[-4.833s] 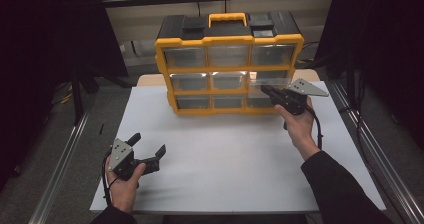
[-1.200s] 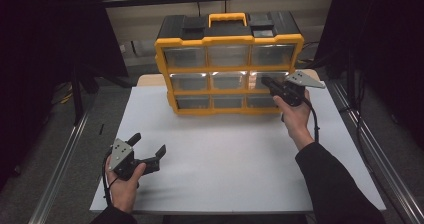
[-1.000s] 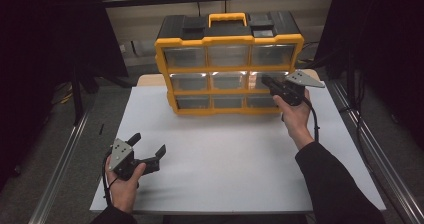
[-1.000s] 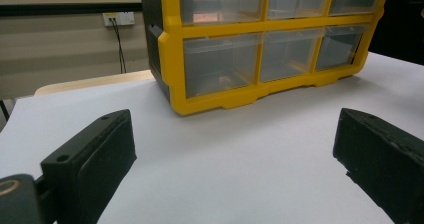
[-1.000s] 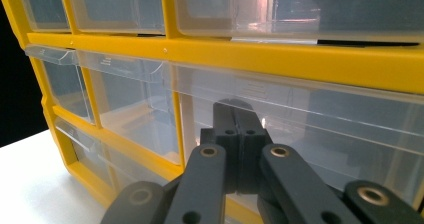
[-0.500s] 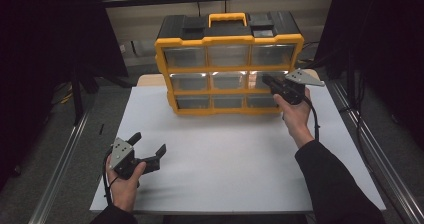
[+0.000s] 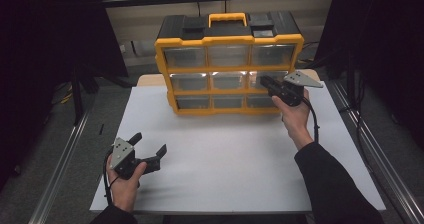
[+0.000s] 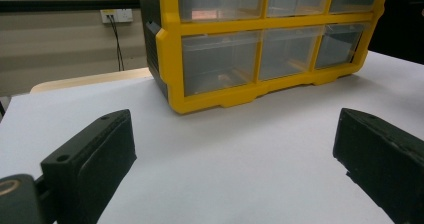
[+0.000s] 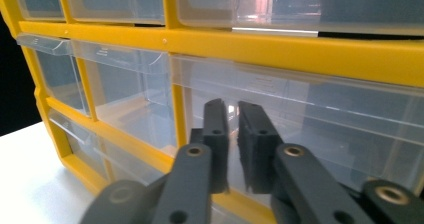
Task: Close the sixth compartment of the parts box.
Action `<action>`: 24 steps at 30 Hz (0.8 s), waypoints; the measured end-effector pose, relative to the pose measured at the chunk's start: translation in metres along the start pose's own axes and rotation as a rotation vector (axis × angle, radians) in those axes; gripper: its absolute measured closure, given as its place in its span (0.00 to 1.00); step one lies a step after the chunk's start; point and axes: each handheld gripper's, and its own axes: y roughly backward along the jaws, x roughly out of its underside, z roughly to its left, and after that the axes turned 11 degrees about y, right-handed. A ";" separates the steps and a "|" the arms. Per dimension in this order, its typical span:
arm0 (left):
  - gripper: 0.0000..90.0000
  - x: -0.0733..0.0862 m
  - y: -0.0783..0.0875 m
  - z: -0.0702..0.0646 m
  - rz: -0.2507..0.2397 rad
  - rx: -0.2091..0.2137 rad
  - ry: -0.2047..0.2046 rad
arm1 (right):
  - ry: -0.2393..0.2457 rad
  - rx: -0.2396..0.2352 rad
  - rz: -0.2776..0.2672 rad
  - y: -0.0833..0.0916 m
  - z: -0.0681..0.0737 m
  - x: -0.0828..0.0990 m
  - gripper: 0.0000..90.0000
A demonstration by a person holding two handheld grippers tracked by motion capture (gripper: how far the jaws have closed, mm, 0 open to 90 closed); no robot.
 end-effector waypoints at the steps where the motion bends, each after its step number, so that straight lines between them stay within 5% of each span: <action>1: 0.04 0.000 0.001 0.001 0.005 0.002 0.000 | -0.003 0.001 -0.001 0.002 0.000 0.000 0.87; 12: 0.04 0.001 -0.001 -0.001 0.007 -0.006 0.020 | -0.054 -0.018 0.029 0.023 0.007 0.013 0.39; 17: 0.04 0.001 0.000 0.001 0.021 -0.016 0.016 | -0.036 -0.025 0.067 0.039 0.009 0.021 0.26; 24: 0.04 0.002 -0.002 0.001 0.026 -0.010 0.025 | -0.081 -0.011 0.077 0.072 0.006 0.033 0.11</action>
